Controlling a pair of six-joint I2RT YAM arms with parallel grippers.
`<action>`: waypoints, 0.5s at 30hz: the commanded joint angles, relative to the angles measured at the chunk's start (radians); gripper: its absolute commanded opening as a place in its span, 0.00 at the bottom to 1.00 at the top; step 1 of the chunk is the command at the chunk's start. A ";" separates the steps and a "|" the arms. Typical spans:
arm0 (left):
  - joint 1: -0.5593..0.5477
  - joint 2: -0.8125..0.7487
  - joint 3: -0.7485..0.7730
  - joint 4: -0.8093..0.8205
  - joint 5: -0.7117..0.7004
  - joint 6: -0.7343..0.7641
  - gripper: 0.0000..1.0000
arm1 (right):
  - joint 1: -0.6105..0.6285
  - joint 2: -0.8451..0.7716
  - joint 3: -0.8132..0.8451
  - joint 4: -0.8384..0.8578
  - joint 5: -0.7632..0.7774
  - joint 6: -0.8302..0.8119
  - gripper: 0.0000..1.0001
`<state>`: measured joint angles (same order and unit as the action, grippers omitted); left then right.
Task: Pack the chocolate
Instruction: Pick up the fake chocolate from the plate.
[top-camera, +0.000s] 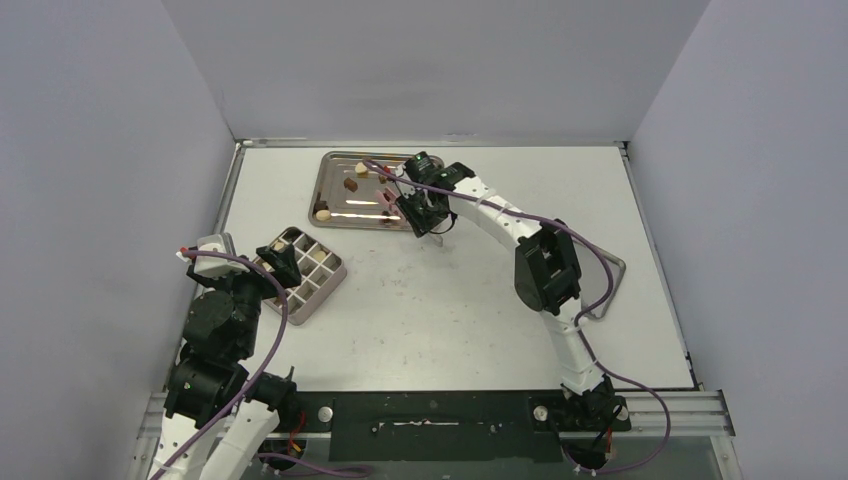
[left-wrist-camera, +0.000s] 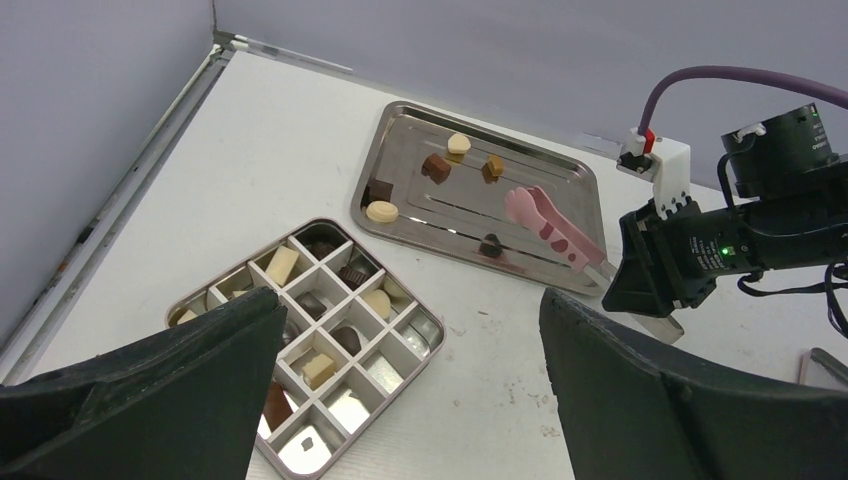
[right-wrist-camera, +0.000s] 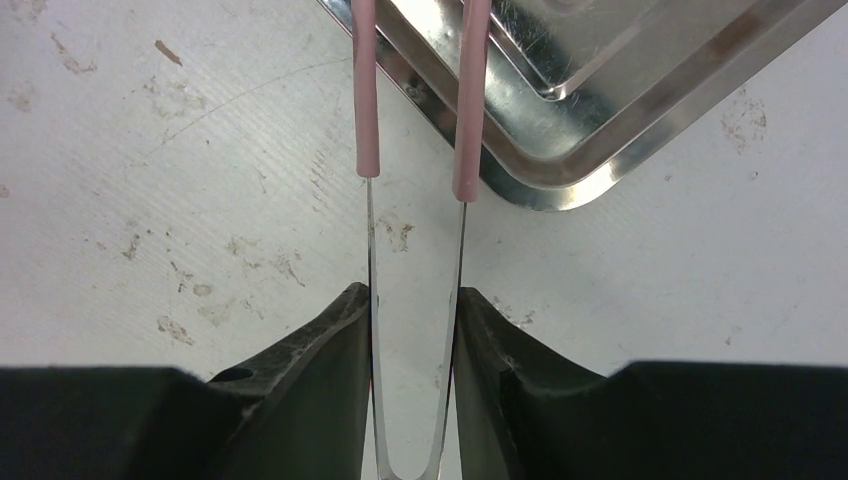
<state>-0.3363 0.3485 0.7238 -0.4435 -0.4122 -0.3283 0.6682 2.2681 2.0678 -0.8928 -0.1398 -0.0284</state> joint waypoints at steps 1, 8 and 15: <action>0.010 -0.007 0.020 0.037 -0.005 0.008 0.97 | 0.011 -0.131 -0.033 0.062 -0.028 0.017 0.11; 0.015 -0.009 0.026 0.032 -0.028 0.011 0.97 | 0.076 -0.215 -0.119 0.110 -0.029 0.028 0.11; 0.017 -0.028 0.038 0.013 -0.071 0.009 0.97 | 0.194 -0.322 -0.259 0.188 -0.017 0.105 0.11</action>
<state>-0.3252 0.3389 0.7242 -0.4450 -0.4404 -0.3283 0.8009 2.0605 1.8523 -0.7959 -0.1551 0.0257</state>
